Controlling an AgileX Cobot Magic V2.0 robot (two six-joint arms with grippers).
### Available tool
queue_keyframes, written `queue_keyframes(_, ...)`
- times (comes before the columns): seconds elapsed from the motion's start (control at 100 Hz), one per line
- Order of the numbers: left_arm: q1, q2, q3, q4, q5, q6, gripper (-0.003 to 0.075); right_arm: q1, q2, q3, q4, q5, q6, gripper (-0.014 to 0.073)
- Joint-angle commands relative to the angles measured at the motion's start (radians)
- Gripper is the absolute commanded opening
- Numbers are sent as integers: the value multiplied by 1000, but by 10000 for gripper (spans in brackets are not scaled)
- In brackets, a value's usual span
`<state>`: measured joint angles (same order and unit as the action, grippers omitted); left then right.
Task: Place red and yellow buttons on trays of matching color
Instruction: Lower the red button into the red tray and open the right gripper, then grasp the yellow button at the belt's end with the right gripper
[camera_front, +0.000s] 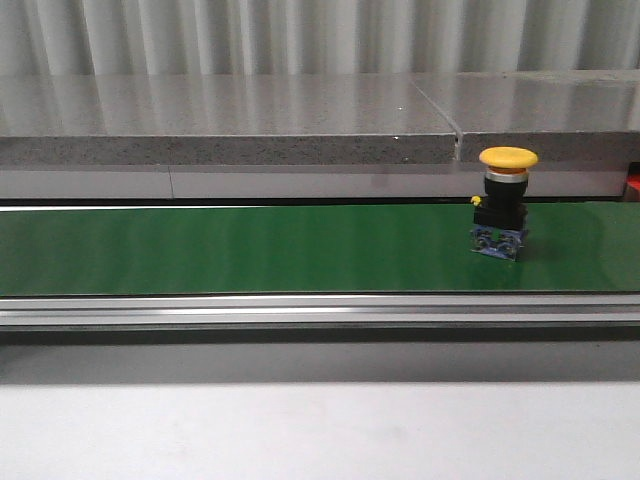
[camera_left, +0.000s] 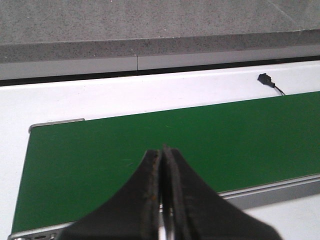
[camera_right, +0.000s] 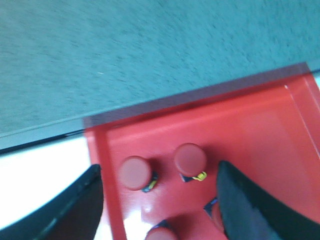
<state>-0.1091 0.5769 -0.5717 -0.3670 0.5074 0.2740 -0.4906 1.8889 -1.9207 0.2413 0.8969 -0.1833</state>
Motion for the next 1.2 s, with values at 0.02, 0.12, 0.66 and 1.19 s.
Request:
queue_keyframes(0.02, -8, 1, -27, -22, -59, 0, -20, 35, -149, 32, 17, -30, -40, 489)
queue_keyframes(0.12, -8, 1, -27, -22, -59, 0, -20, 68, -242, 124, 17, -24, -56, 489)
queue_keyframes(0.66, -8, 1, -27, -22, -59, 0, -20, 246, -615, 684, 21, 116, -106, 489)
queue_keyframes(1.19, -8, 1, -27, -22, -59, 0, -20, 431, -537, 788, 21, 132, -223, 489)
